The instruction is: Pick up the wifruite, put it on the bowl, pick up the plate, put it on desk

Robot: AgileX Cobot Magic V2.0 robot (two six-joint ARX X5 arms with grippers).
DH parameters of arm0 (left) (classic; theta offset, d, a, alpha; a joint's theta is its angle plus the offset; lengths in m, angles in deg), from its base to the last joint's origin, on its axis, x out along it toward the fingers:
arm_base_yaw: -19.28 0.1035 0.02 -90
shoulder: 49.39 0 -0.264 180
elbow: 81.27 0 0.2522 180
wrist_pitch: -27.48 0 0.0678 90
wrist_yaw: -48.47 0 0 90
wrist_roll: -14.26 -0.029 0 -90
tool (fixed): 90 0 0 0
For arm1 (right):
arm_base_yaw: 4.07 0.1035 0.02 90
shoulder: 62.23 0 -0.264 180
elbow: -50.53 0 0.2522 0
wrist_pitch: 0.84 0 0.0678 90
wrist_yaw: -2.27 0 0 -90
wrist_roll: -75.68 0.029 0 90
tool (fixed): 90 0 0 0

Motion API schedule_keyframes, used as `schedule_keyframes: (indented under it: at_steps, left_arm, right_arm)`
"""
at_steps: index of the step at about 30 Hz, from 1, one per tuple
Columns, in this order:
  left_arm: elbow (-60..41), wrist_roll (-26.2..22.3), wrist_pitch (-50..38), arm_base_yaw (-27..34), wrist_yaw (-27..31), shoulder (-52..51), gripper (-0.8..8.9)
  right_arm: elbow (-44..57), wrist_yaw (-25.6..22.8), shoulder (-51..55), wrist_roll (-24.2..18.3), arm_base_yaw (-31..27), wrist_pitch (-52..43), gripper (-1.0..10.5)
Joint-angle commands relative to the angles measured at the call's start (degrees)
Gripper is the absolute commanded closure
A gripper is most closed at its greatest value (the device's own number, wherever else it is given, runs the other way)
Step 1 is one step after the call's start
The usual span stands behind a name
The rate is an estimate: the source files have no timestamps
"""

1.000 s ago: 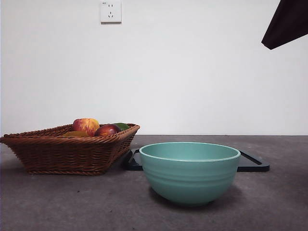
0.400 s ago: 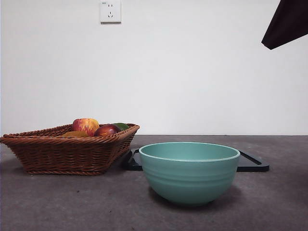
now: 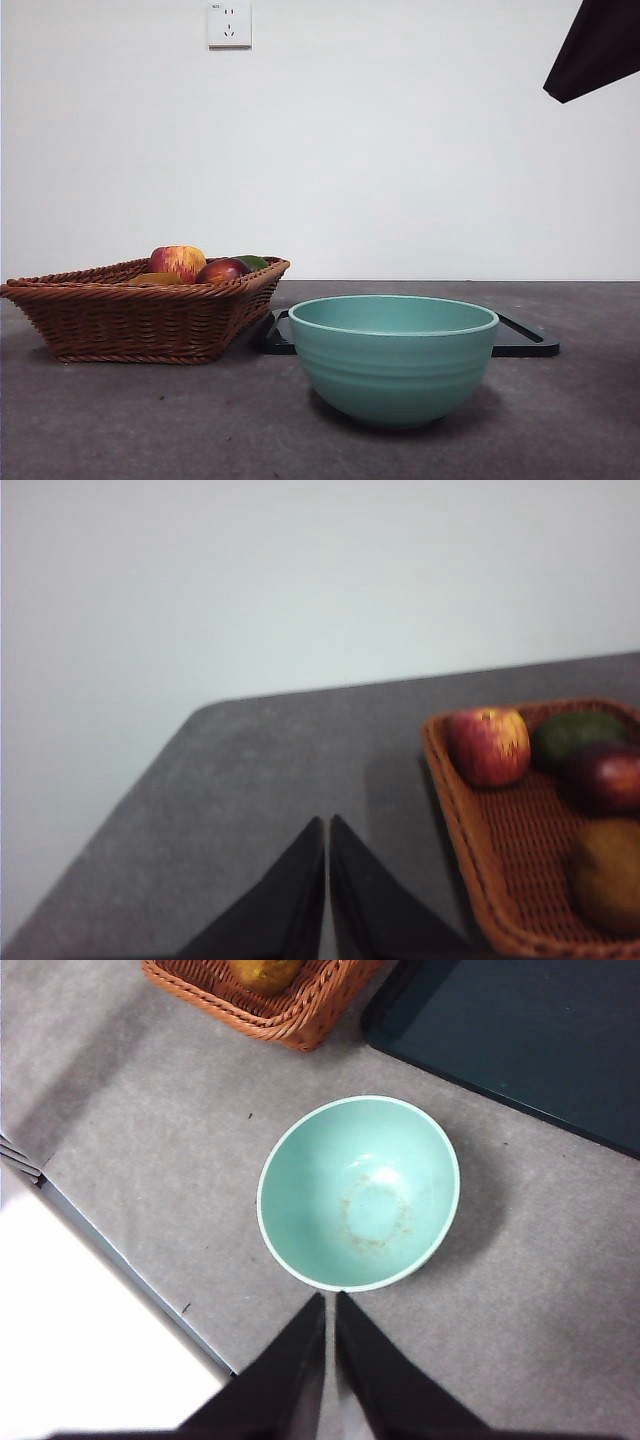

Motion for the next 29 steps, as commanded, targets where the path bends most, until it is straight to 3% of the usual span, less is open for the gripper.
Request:
schedule_keyframes:
  at_steps: [1, 29]
  left_arm:
    - [-1.9, 1.3, -0.2, 0.1, 0.2, -1.7, 8.05]
    - [-7.9, 6.6, 4.1, 0.1, 0.1, -3.1, 8.05]
  right_arm:
    - [-0.9, -0.2, -0.4, -0.5, 0.5, -0.6, 9.4]
    - [-0.9, -0.2, -0.4, -0.5, 0.5, -0.6, 9.4]
